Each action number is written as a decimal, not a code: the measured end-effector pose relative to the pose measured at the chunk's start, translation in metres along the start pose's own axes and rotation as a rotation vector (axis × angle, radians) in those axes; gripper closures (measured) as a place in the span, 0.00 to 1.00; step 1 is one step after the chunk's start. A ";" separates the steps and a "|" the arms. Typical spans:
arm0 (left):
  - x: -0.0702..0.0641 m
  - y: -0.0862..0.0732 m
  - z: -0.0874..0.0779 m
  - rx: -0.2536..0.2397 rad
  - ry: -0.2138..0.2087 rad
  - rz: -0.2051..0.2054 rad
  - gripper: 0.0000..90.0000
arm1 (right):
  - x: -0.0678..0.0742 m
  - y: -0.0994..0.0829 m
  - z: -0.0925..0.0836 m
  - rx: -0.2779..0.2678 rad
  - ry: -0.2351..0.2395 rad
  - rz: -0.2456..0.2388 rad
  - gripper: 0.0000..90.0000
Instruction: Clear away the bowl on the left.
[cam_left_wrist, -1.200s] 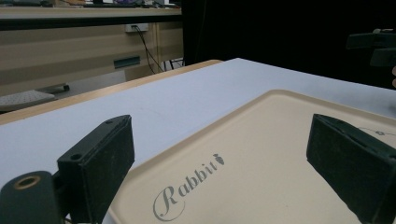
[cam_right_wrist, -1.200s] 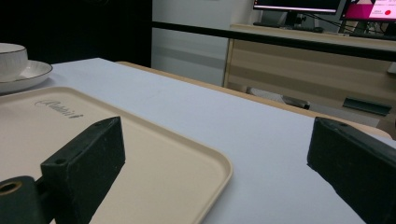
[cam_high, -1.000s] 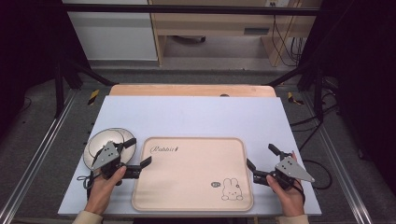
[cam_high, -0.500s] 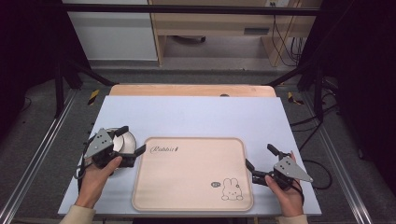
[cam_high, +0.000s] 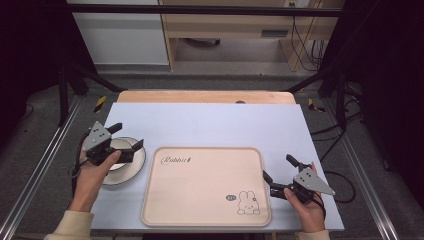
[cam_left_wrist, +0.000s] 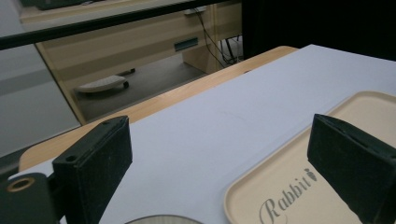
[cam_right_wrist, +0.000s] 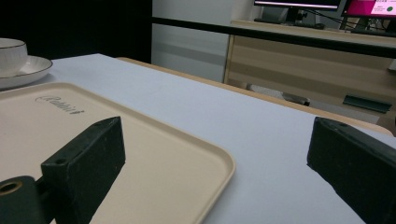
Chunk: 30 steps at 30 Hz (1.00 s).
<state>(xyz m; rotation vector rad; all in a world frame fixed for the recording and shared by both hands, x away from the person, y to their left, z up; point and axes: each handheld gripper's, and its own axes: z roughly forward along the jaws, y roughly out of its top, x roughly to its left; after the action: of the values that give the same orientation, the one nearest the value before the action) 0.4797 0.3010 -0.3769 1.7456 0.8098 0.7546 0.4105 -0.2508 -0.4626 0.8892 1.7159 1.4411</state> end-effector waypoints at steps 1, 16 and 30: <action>0.004 0.000 -0.003 -0.003 0.012 -0.006 0.07 | 0.000 0.000 0.000 0.000 0.001 -0.001 0.05; 0.043 -0.011 -0.028 0.110 0.175 -0.113 0.09 | 0.005 0.001 0.004 0.013 0.008 -0.011 0.05; 0.052 -0.028 -0.018 0.296 0.238 -0.198 0.12 | 0.004 0.000 0.005 0.013 0.010 -0.013 0.06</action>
<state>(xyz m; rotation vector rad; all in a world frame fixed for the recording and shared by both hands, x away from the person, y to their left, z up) 0.4904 0.3599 -0.3932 1.8192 1.2912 0.7455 0.4121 -0.2447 -0.4633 0.8774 1.7375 1.4295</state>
